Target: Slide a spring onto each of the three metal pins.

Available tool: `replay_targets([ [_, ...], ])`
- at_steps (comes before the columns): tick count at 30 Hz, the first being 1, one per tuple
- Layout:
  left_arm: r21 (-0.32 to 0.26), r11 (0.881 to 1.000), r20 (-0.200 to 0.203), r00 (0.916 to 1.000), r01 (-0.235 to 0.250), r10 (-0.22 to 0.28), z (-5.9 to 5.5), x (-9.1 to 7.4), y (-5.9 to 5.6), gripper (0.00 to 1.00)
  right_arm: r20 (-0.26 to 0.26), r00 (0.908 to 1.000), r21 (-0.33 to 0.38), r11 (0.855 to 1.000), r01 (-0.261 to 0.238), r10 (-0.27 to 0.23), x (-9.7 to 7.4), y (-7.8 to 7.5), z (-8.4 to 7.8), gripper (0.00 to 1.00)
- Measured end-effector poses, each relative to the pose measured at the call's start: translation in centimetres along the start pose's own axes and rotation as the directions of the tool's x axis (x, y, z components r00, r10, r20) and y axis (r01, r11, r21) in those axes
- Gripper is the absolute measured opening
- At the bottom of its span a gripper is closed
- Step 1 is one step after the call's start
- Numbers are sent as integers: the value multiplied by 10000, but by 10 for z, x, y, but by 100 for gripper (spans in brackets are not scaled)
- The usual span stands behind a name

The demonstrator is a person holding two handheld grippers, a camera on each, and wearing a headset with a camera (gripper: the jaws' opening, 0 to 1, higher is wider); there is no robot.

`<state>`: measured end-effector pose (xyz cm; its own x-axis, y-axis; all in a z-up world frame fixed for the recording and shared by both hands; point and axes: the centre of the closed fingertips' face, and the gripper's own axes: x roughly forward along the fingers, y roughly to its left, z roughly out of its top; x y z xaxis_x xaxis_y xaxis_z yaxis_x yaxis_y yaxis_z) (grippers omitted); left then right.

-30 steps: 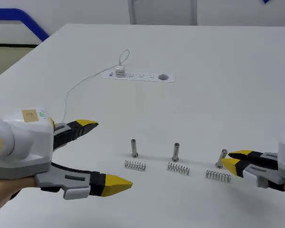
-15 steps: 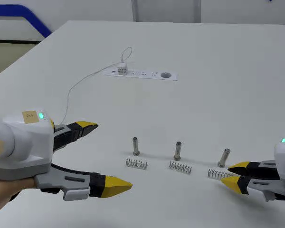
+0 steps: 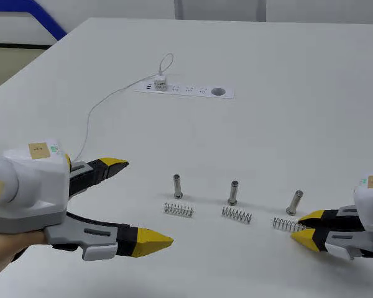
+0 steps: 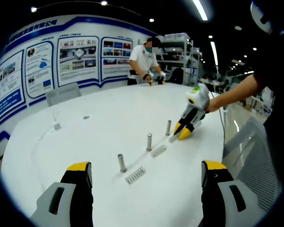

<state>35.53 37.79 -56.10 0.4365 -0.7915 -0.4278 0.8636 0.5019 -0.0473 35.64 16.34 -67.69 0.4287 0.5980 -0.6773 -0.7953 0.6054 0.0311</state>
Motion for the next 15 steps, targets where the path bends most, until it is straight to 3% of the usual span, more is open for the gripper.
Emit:
replay_targets([
  [6,116,9997,-83,9997,225,-224,2,5,-1,98,-60,10000,-220,9997,-51,50,-1,1,-1,13],
  [13,131,9996,39,9997,246,-247,7,1,-1,98,-351,9993,-656,9977,-184,162,-1,6,-2,11],
  [15,83,9996,256,9993,275,-277,13,-1,-1,98,-437,9990,-765,9970,-156,122,-1,5,-2,11],
])
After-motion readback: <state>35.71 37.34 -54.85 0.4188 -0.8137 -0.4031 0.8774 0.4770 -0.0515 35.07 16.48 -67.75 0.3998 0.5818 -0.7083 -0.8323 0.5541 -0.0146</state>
